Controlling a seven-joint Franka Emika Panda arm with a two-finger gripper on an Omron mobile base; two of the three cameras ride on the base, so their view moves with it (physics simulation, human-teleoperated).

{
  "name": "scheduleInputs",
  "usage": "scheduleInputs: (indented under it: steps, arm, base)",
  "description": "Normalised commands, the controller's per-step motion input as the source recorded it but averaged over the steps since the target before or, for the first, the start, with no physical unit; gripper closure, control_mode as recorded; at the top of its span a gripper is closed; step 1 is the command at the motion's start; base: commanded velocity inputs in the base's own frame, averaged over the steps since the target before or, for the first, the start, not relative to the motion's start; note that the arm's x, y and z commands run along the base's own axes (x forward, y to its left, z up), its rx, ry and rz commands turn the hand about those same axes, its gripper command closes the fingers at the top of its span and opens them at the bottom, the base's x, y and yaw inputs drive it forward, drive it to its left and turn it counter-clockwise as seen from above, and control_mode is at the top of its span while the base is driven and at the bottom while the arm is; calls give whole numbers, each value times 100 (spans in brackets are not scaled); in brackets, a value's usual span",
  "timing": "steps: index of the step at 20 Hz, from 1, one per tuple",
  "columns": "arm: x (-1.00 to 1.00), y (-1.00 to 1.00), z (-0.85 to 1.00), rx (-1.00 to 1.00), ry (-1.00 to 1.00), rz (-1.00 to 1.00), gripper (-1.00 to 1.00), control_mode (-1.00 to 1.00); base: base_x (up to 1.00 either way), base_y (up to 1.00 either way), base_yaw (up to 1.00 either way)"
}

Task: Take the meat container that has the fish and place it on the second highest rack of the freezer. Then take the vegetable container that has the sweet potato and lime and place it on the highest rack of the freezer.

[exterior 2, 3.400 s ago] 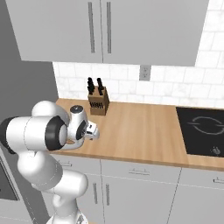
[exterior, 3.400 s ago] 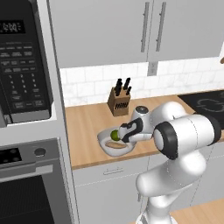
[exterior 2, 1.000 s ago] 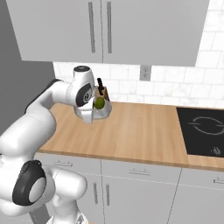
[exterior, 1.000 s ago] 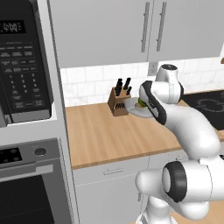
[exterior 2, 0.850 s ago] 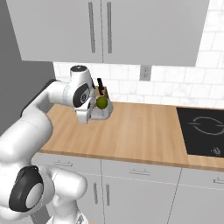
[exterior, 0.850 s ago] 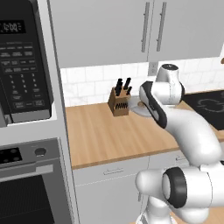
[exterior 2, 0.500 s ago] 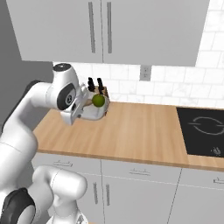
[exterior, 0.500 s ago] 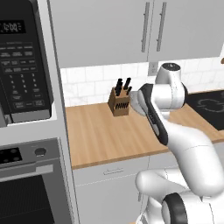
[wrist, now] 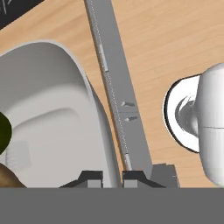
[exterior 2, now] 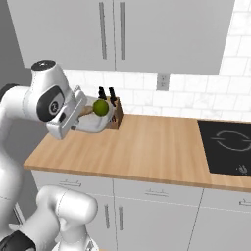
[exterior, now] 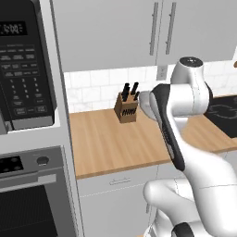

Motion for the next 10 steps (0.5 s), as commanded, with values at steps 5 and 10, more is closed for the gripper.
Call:
scheduleInputs:
  steps: [5, 10]
  arm:
    - [-65, 0, 5, -4, 0, 0, 100, -100]
    - [-28, 6, 8, -3, 0, -1, 100, -100]
  base:
    - [0, 0, 0]
    - [0, 0, 0]
